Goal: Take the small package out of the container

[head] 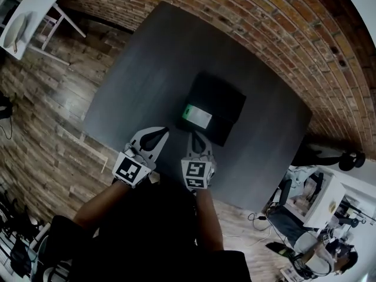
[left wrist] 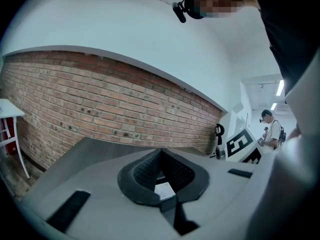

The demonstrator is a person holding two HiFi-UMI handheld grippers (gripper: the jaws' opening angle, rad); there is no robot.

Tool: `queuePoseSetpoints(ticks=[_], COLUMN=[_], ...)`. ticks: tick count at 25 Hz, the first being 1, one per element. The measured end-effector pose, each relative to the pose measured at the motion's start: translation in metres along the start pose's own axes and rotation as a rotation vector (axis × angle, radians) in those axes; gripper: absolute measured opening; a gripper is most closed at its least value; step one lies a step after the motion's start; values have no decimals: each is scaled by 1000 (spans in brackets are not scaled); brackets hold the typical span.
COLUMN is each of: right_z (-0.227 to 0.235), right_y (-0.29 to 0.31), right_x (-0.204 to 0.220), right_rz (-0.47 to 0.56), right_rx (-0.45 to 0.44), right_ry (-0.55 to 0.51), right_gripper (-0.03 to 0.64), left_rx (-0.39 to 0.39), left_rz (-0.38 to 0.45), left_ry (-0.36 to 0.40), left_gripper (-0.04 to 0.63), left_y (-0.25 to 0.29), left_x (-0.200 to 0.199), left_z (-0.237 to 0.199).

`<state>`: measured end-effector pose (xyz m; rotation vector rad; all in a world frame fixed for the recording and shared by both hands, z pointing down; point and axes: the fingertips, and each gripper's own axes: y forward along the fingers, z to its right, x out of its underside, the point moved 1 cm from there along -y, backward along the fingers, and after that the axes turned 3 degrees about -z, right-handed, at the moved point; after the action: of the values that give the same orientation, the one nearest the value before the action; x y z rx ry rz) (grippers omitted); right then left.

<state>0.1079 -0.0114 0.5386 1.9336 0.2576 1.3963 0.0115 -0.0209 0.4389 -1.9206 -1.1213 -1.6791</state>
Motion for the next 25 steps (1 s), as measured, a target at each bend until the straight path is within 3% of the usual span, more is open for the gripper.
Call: queuePoseSetpoints(ticks=[12,25], right_z=[-9,-15], right_y=[64,105], right_x=[32,55], right_rz=[-212,-379], right_rx=[-70,-125], right_ry=[-253,-475], right_gripper=[30,105], left_rx=[-7,-50], left_rz=[-26,-27], left_ry=[-10,-46], left_gripper=[34,34], left_y=[15,12], left_x=[17,24], left_z=[-25,-47])
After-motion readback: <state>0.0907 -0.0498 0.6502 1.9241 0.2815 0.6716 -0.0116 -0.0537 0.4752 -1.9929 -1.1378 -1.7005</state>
